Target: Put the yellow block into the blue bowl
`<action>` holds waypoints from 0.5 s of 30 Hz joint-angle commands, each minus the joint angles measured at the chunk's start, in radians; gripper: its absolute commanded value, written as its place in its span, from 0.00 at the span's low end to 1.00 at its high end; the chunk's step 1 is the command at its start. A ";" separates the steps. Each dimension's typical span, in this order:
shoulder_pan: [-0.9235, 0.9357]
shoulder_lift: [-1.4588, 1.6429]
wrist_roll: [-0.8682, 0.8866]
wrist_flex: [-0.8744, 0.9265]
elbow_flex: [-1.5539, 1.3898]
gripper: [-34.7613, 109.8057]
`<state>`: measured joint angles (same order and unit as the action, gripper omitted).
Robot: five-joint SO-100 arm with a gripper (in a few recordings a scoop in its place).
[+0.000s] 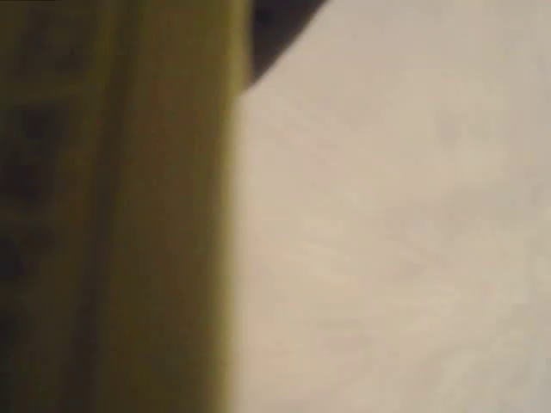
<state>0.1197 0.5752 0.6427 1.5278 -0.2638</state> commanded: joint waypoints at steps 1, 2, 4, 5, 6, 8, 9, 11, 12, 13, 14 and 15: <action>-0.037 0.287 -0.011 0.003 0.077 0.24; -0.051 0.305 -0.011 0.006 0.072 0.24; -0.084 0.333 -0.011 0.006 0.067 0.24; -0.106 0.344 -0.011 0.006 0.067 0.24; -0.130 0.354 -0.011 0.006 0.066 0.24; -0.181 0.368 -0.011 0.008 0.066 0.24; -0.209 0.371 -0.012 0.008 0.066 0.24; -0.265 0.370 -0.021 0.008 0.064 0.24; -0.298 0.367 -0.028 0.008 0.064 0.24; -0.328 0.365 -0.035 0.008 0.063 0.24; -0.357 0.364 -0.040 0.008 0.063 0.24; -0.387 0.362 -0.044 0.008 0.061 0.24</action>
<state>-0.1733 0.7701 0.6167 1.5294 -0.2638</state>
